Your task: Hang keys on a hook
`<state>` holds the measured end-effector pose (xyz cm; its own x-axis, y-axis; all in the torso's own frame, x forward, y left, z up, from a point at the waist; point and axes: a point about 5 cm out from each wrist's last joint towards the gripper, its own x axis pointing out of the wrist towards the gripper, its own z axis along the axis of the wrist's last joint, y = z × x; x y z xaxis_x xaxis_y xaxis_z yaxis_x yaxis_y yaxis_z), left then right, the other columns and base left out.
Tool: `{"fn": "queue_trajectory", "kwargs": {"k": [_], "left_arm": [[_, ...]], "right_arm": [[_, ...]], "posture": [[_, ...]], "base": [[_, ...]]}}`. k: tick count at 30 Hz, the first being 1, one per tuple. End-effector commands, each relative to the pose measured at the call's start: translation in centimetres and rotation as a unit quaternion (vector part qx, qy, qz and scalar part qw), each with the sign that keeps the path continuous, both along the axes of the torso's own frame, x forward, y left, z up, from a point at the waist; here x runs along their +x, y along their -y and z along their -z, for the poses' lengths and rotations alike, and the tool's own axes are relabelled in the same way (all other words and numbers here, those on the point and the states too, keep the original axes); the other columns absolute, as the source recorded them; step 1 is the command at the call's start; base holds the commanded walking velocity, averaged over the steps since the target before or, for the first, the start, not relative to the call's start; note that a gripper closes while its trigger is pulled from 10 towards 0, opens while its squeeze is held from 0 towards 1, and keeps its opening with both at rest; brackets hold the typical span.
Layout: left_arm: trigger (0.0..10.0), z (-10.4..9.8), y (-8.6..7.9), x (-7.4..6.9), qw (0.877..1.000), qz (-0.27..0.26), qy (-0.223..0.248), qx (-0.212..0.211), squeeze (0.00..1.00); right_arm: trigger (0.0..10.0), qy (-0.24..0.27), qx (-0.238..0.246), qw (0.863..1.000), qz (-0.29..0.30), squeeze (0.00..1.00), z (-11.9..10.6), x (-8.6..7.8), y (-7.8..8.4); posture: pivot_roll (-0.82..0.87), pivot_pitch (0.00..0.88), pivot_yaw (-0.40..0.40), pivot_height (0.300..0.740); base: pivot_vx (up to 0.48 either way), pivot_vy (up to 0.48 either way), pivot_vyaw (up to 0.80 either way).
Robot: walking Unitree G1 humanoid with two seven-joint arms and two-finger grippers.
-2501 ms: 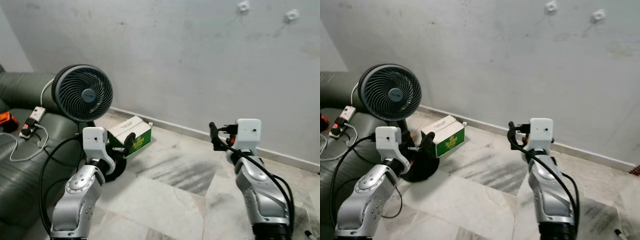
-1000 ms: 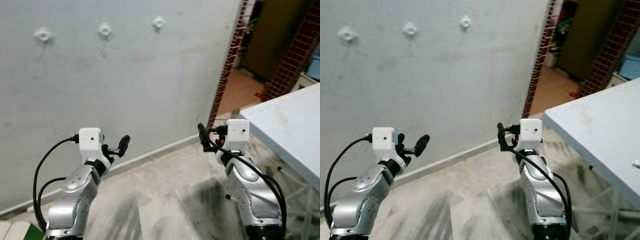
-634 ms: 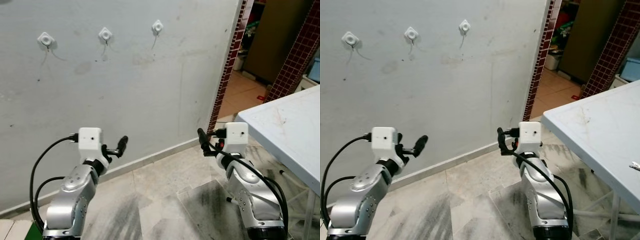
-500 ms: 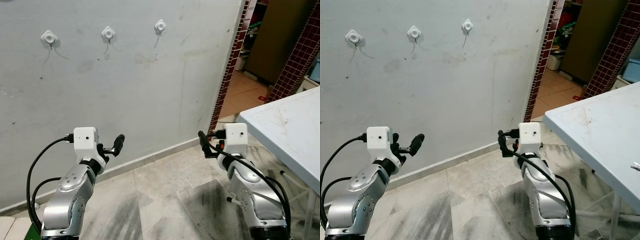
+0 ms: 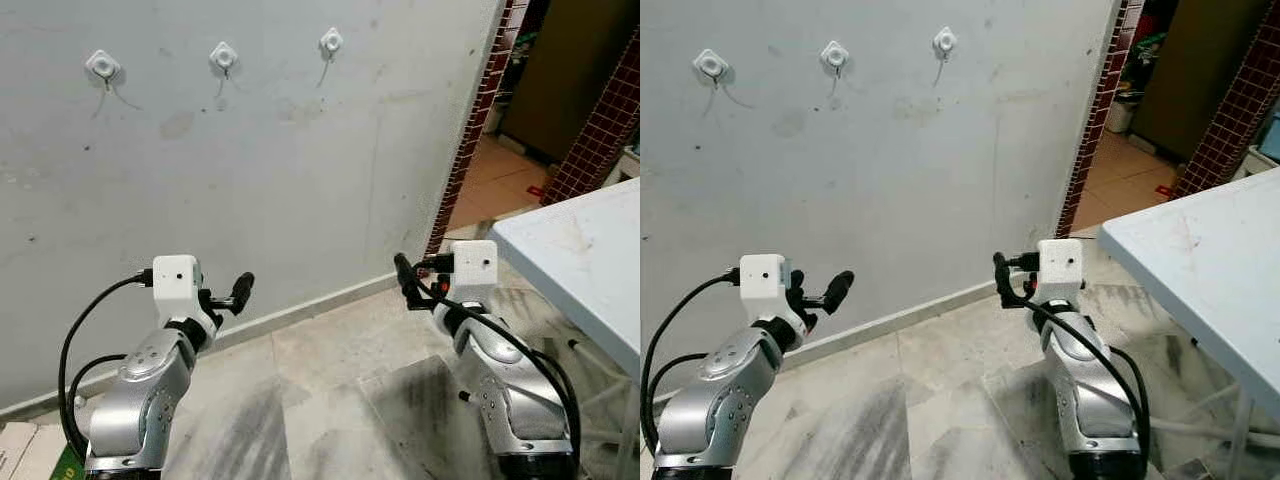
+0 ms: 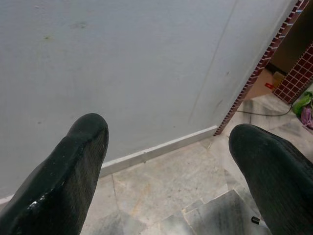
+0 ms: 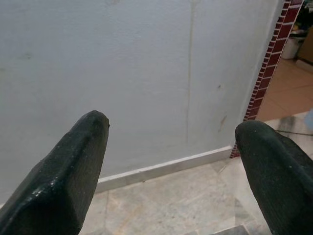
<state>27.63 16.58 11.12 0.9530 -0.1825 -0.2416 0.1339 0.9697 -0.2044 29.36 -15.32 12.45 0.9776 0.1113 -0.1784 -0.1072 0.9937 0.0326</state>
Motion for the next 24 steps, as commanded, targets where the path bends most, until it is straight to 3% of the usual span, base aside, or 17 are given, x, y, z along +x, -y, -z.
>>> {"fn": "queue_trajectory", "kwargs": {"k": [1, 9, 15, 20, 24], "left_arm": [[10.0, -0.5, 0.0, 0.0, 1.000, 0.002, 0.006, 0.003, 0.00], [10.0, -0.4, 0.2, 0.0, 1.000, 0.005, 0.004, 0.003, 0.00], [10.0, -0.5, 0.3, 0.2, 1.000, 0.007, 0.005, 0.004, 0.00], [10.0, -0.5, 0.3, 0.3, 1.000, 0.006, 0.005, 0.005, 0.00], [10.0, -0.7, 0.6, 0.3, 1.000, 0.010, 0.010, 0.003, 0.00]], "right_arm": [[10.0, 0.008, 0.009, 1.000, 0.015, 0.00, -0.7, 0.2, 0.2], [10.0, 0.001, 0.004, 1.000, 0.024, 0.00, -0.5, 0.2, 1.2], [10.0, 0.020, -0.026, 0.999, 0.033, 0.00, -1.0, 0.4, 1.2], [10.0, 0.015, -0.019, 0.999, 0.029, 0.00, -0.8, 0.4, 1.1], [10.0, 0.023, -0.010, 1.000, 0.017, 0.00, -0.9, 0.2, 0.9]], "posture": [[0.00, 0.000, 0.008, 0.740], [0.00, 0.000, 0.008, 0.740], [0.00, 0.000, 0.011, 0.740], [0.00, 0.000, 0.013, 0.740], [0.00, 0.000, 0.012, 0.740]], "base": [[0.000, 0.480, 0.00], [0.000, 0.480, 0.00], [0.000, 0.480, 0.00], [0.000, 0.480, 0.00], [0.000, 0.089, 0.00]]}}
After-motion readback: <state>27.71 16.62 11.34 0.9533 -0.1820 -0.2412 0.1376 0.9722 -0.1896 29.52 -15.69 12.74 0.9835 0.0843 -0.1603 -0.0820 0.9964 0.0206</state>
